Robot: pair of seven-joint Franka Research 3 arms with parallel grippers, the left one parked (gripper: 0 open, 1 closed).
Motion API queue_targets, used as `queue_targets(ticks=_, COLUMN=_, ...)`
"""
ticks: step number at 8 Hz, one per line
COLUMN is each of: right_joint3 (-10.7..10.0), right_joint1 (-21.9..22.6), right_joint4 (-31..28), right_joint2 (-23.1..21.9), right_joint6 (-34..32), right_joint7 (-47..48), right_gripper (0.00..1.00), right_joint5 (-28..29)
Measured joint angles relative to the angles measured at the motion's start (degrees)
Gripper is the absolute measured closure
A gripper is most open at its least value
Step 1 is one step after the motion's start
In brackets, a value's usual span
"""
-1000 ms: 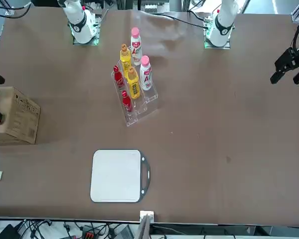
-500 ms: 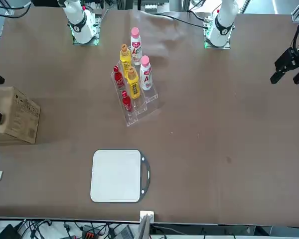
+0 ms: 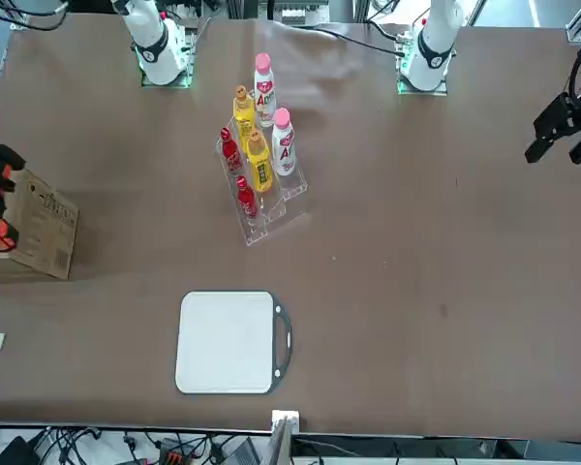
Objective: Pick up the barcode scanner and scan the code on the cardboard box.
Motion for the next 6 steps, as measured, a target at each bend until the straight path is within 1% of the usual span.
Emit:
queue_targets(ticks=2, right_joint3=0.4, right_joint1=10.4, right_joint4=-0.3, right_joint2=0.3, right_joint6=0.1, right_joint7=12.9, right_gripper=0.57, right_joint5=0.0)
queue_targets(ticks=3, right_joint3=0.5, right_joint1=15.1, right_joint4=-0.7, right_joint2=1.1, right_joint6=1.4, right_joint7=18.6, right_gripper=0.57, right_joint5=0.0)
queue_targets(ticks=4, right_joint3=0.6, right_joint1=18.5, right_joint4=-1.9, right_joint2=2.2, right_joint6=4.5, right_joint7=22.8, right_gripper=0.57, right_joint5=0.0)
queue_targets(ticks=6, right_joint3=0.6, right_joint1=23.5, right_joint4=-7.3, right_joint2=4.1, right_joint6=13.7, right_joint7=28.0, right_gripper=0.57, right_joint5=0.0)
